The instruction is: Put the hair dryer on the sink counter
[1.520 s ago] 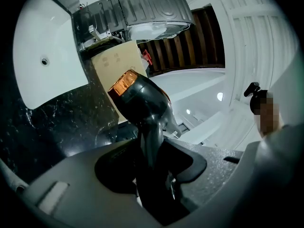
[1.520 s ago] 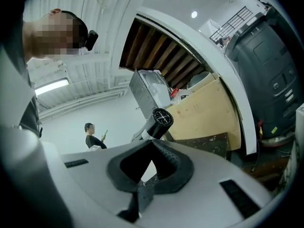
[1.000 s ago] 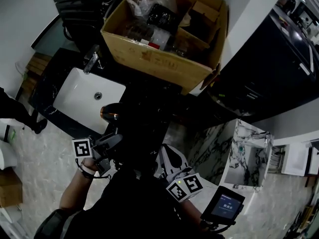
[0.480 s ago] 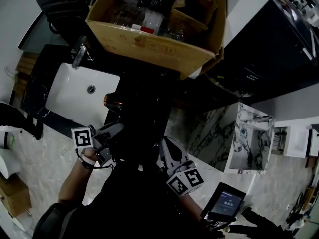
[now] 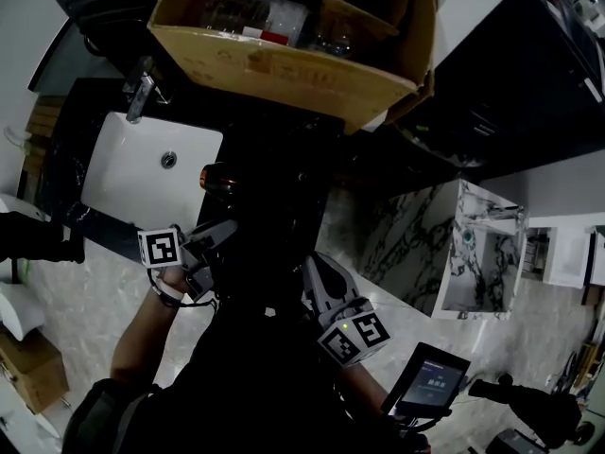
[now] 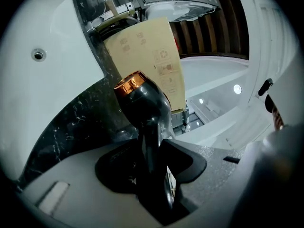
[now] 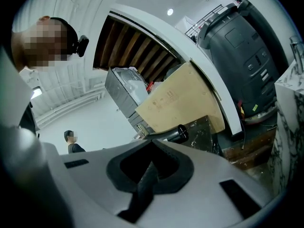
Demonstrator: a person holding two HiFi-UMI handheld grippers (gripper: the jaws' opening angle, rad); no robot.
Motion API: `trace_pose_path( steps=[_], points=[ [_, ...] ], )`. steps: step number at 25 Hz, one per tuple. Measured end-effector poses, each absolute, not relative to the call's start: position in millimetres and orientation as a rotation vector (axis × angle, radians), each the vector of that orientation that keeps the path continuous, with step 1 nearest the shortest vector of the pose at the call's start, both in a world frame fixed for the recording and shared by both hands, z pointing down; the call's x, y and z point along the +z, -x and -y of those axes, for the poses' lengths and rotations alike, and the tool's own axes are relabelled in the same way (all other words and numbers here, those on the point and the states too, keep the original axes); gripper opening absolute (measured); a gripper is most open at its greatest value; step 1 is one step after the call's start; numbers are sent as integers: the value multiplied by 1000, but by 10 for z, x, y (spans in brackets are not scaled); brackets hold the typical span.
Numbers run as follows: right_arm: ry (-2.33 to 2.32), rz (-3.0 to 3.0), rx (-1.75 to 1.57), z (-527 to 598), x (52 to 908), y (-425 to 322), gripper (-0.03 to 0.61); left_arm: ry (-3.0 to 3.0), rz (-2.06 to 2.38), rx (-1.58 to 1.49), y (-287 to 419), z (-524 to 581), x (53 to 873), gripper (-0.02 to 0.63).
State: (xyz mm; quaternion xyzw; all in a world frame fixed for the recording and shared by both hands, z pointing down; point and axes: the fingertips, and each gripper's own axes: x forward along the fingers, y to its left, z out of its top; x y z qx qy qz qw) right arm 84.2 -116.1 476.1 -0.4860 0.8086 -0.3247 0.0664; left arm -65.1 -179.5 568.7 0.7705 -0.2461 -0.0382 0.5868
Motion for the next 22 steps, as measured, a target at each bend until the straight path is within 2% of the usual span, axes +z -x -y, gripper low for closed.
trace_pose_path(
  steps=[22],
  points=[
    [1409,-2361,-1159,1136,5064,-811,-5,-1744,627,39,568,1776,6142,172]
  ],
)
